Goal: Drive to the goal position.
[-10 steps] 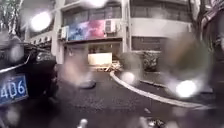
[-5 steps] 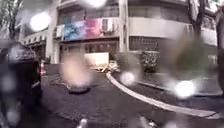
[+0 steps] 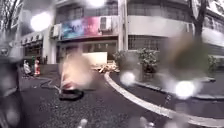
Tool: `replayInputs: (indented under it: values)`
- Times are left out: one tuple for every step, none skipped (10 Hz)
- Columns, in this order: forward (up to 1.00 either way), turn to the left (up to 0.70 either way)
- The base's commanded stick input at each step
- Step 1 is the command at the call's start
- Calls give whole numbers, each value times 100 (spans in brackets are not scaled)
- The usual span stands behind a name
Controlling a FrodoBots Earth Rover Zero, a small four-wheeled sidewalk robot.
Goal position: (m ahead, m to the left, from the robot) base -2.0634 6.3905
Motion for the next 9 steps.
replayInputs:
  values:
    - [70,0]
    - [70,0]
    - [70,0]
    - [70,0]
    - [70,0]
    - [70,0]
    - [70,0]
    - [70,0]
    - [70,0]
